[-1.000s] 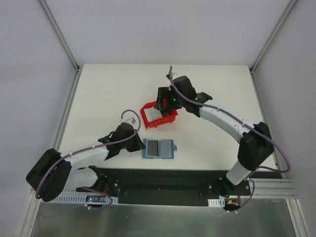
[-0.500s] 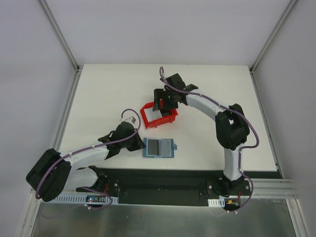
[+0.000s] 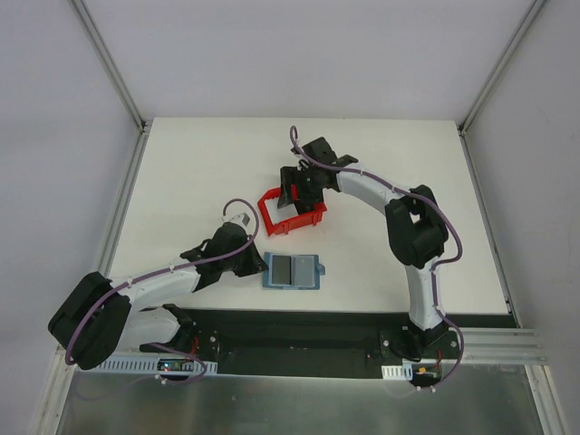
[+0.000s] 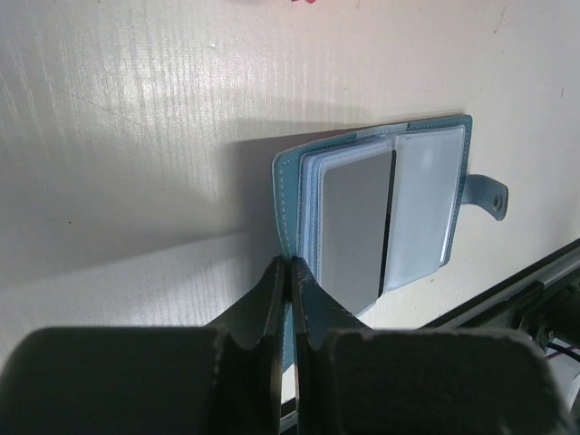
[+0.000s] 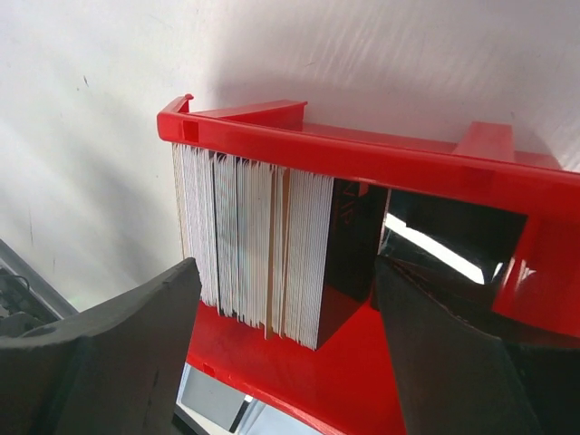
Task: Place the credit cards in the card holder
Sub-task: Pick up the credit card from the storage box.
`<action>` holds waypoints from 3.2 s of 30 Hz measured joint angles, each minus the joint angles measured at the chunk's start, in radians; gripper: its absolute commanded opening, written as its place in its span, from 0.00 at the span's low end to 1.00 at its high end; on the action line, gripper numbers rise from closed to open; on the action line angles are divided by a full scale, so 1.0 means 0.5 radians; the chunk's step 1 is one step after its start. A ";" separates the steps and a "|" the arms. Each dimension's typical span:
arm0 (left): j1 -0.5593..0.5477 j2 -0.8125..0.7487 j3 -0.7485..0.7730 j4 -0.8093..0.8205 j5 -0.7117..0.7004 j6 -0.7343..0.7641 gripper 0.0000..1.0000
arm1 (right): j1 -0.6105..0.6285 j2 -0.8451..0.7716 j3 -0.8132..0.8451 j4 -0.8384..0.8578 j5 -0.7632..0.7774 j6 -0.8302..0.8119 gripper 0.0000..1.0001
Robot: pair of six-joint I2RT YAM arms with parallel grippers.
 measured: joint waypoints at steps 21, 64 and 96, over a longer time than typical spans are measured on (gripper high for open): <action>0.000 0.027 0.013 -0.017 0.002 0.001 0.00 | -0.037 0.070 0.058 0.013 -0.204 0.001 0.62; 0.000 0.088 0.040 -0.024 0.005 0.008 0.00 | -0.016 0.153 0.229 -0.186 -0.153 -0.137 0.77; 0.000 0.088 0.040 -0.024 0.006 0.009 0.00 | -0.011 0.139 0.235 -0.224 -0.159 -0.156 0.43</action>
